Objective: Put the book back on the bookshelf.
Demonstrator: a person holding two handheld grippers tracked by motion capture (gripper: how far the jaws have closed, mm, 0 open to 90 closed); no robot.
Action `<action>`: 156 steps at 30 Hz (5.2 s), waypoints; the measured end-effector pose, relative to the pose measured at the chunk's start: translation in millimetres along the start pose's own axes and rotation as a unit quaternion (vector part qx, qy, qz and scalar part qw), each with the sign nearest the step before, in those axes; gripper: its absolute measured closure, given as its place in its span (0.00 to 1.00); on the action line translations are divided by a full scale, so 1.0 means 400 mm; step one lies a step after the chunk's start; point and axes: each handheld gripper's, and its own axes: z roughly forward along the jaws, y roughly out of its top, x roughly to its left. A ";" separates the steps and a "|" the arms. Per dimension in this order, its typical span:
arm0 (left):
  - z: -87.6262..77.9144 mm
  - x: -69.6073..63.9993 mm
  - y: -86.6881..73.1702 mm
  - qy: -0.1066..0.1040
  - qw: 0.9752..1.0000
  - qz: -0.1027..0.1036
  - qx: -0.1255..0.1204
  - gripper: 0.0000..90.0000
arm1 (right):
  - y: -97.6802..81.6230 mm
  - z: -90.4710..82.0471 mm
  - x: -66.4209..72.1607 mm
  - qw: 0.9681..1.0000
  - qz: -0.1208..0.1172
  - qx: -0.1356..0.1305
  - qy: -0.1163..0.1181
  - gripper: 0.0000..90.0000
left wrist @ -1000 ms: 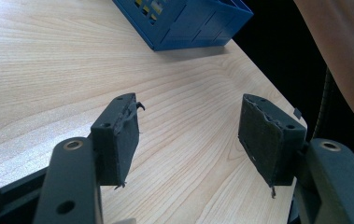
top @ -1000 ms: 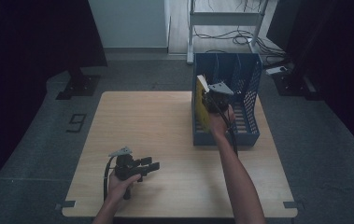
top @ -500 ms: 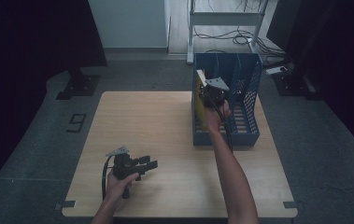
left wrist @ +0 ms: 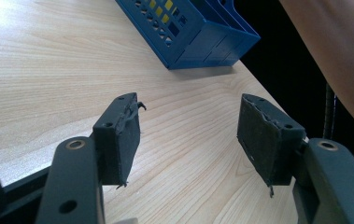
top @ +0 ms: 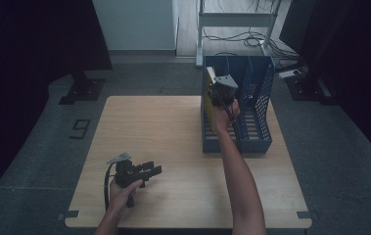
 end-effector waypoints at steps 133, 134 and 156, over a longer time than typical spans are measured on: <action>0.069 -0.029 -0.037 -0.003 0.998 0.022 0.065 0.42 | -0.081 -0.105 -0.037 0.998 0.004 0.004 0.056 0.63; 0.069 -0.029 -0.037 -0.003 0.998 0.022 0.065 0.42 | -0.083 -0.107 -0.038 0.998 0.004 0.004 0.057 0.63; 0.077 -0.033 -0.043 -0.002 0.997 0.023 0.071 0.42 | -0.122 -0.171 -0.053 0.996 0.003 0.001 0.084 0.60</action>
